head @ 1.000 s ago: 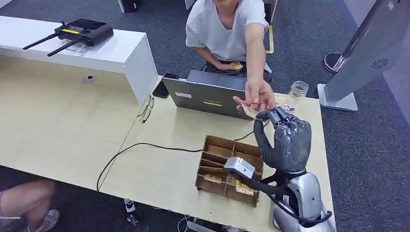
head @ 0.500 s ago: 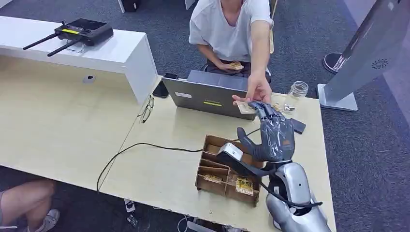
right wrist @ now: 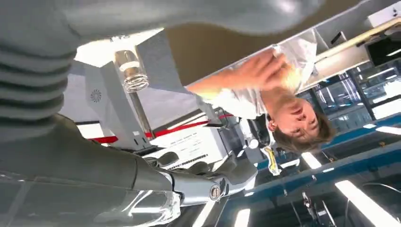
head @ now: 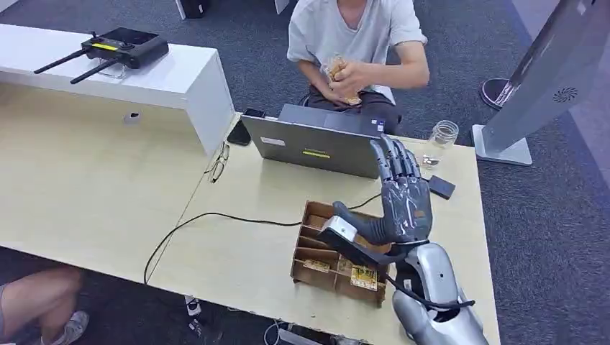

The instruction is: Pass the card to the sensor for recognition and then transmit it.

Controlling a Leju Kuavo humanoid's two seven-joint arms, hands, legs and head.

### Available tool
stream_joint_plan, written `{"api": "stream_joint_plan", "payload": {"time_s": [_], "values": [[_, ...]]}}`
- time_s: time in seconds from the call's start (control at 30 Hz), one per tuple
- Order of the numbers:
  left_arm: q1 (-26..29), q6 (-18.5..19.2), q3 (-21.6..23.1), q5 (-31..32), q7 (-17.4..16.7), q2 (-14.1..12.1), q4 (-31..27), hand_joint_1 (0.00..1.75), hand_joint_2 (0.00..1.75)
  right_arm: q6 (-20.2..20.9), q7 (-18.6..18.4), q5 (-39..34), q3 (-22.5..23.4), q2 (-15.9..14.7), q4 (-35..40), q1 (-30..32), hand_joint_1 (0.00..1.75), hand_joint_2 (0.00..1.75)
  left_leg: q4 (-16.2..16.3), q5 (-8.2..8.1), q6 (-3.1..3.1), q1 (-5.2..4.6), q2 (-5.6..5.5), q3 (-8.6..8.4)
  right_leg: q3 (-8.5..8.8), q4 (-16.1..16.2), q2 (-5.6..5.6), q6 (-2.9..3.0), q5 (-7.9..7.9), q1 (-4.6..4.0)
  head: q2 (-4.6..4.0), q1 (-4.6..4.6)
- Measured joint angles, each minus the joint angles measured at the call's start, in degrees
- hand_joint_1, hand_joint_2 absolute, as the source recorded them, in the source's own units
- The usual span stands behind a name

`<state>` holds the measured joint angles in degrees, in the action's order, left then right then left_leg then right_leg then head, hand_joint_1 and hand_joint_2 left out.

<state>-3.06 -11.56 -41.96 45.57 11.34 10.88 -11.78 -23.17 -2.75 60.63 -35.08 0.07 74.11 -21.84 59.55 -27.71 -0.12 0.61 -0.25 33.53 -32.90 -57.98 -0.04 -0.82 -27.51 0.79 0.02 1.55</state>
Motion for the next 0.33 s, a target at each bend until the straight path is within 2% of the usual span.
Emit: {"api": "stream_joint_plan", "payload": {"time_s": [0.33], "values": [[0.6,-0.7,-0.3,-1.7,0.7,0.0,0.0,0.00,0.00,-3.3,3.4,-3.6,-0.1,-0.3,5.7,4.8,0.00,0.00,0.0,-0.03,-0.02,0.00,0.00,0.02,-0.04,0.0,0.01,-0.01,-0.02,0.00,0.00,0.00]]}}
